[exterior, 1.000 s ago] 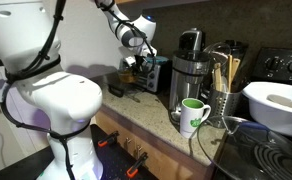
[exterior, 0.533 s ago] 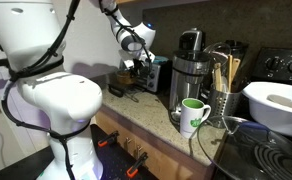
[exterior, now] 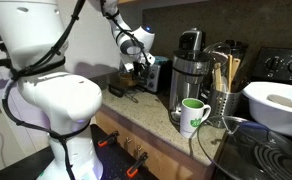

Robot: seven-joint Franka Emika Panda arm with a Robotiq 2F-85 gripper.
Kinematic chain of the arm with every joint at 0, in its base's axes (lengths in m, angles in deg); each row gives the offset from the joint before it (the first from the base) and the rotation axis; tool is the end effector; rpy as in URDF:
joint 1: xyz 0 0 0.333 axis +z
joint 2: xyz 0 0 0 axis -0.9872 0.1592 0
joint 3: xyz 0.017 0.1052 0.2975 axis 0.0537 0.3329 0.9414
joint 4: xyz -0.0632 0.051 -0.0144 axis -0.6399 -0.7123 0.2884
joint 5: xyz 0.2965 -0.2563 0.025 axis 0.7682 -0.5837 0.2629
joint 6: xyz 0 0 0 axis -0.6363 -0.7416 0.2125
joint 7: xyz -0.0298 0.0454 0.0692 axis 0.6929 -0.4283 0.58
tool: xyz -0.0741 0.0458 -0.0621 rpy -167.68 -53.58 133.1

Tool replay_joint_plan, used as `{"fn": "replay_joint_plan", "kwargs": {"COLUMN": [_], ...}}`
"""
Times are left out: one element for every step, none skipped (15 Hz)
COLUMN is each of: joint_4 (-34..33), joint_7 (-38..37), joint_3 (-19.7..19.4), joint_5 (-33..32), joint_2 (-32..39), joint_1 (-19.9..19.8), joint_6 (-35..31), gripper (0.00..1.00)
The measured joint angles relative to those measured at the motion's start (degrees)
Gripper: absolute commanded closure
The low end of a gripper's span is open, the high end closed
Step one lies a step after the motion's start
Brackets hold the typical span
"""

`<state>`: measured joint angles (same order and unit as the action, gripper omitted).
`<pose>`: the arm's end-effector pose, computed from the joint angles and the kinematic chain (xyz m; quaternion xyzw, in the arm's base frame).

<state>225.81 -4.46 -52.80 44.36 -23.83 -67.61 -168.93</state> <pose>0.4611 0.1460 0.3365 -0.9513 0.1594 -0.0497 0.2591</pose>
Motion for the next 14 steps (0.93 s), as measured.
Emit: {"fn": "replay_joint_plan", "kwargs": {"joint_4": [-0.2,-0.5,-1.0,-1.4,-2.0,-2.5,-3.1,-3.8,-4.4,-5.2,-5.9,-6.6,-7.2,-7.8], "joint_7": [-0.1,-0.3,-0.9,-1.2,-1.7,-2.1,-2.2,-2.2,-2.3,-2.3,-2.3,-2.3,-2.3,-2.3], "joint_3": [0.3,0.5,0.8,1.1,1.4,1.7,1.9,2.1,2.4,2.6,2.7,2.7,2.8,2.8], "joint_5": [0.0,0.0,0.0,0.0,0.3,0.6,1.0,1.5,2.1,2.6,3.1,3.6,4.1,4.6], "joint_2": [0.4,0.9,1.5,2.1,2.8,3.6,4.4,5.2,6.0,6.6,7.3,7.9,8.5,9.0], "joint_1": [0.0,0.0,0.0,0.0,0.0,0.0,0.0,0.0,0.0,0.0,0.0,0.0,0.0,0.0], "joint_6": [-0.9,-1.8,-2.5,-3.3,-4.0,-4.8,-5.4,-6.0,-6.6,-7.0,-7.2,-7.4,-7.8,-8.1], "gripper": [0.97,0.97,0.97,0.97,0.97,0.97,0.97,0.97,0.97,0.97,0.97,0.97,0.97,0.97]}}
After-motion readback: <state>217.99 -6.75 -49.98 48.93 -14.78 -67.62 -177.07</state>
